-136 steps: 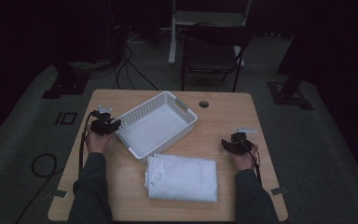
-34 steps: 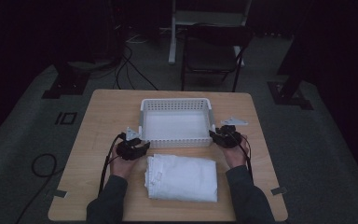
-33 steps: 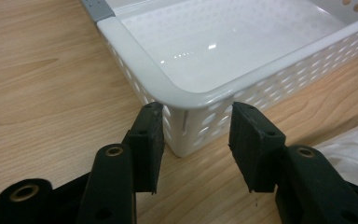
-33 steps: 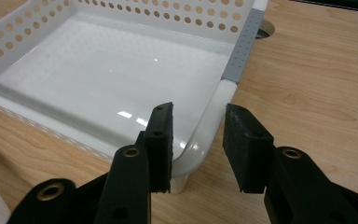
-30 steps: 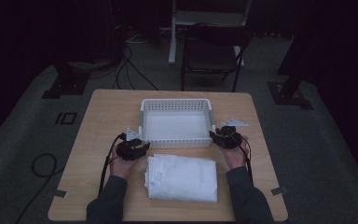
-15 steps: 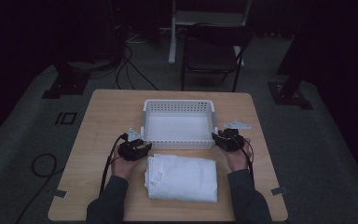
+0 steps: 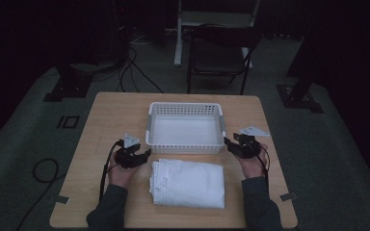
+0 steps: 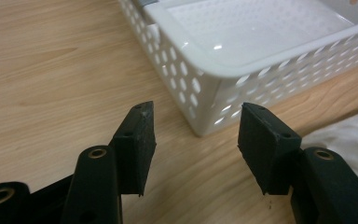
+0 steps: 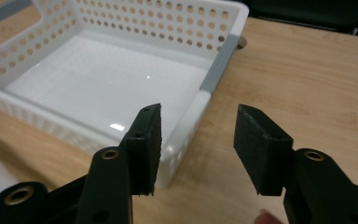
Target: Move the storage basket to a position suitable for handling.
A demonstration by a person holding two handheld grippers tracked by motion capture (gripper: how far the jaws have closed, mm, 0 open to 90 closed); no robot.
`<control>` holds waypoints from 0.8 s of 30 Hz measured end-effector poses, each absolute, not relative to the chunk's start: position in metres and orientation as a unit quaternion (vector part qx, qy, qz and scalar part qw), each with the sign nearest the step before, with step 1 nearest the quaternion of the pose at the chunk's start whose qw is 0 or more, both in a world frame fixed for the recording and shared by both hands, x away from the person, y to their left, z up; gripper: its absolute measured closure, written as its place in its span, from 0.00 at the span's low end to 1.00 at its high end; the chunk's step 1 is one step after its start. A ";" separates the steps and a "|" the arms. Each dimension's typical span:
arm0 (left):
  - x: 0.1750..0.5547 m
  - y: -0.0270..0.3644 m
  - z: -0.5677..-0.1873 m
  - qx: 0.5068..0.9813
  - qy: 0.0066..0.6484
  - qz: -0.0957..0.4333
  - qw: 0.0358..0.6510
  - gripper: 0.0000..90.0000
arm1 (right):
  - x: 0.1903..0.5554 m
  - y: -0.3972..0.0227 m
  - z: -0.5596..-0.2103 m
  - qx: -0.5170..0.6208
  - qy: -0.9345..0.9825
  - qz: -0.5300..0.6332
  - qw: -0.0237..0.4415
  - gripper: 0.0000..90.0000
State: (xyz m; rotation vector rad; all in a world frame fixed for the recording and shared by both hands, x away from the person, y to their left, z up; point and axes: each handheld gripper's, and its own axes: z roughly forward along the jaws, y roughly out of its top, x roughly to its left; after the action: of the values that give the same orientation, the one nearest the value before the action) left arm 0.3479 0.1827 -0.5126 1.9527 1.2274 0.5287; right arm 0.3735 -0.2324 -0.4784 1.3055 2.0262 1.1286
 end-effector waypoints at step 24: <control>0.278 0.167 -0.486 0.768 0.438 0.180 0.432 0.43 | 0.292 -0.234 -0.494 0.416 0.791 0.410 0.183 0.46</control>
State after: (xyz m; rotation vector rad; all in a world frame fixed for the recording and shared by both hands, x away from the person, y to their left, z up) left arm 0.2776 0.1666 -0.4864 1.9139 1.0919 0.4496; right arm 0.2918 -0.2335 -0.4937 1.1740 2.2308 1.1558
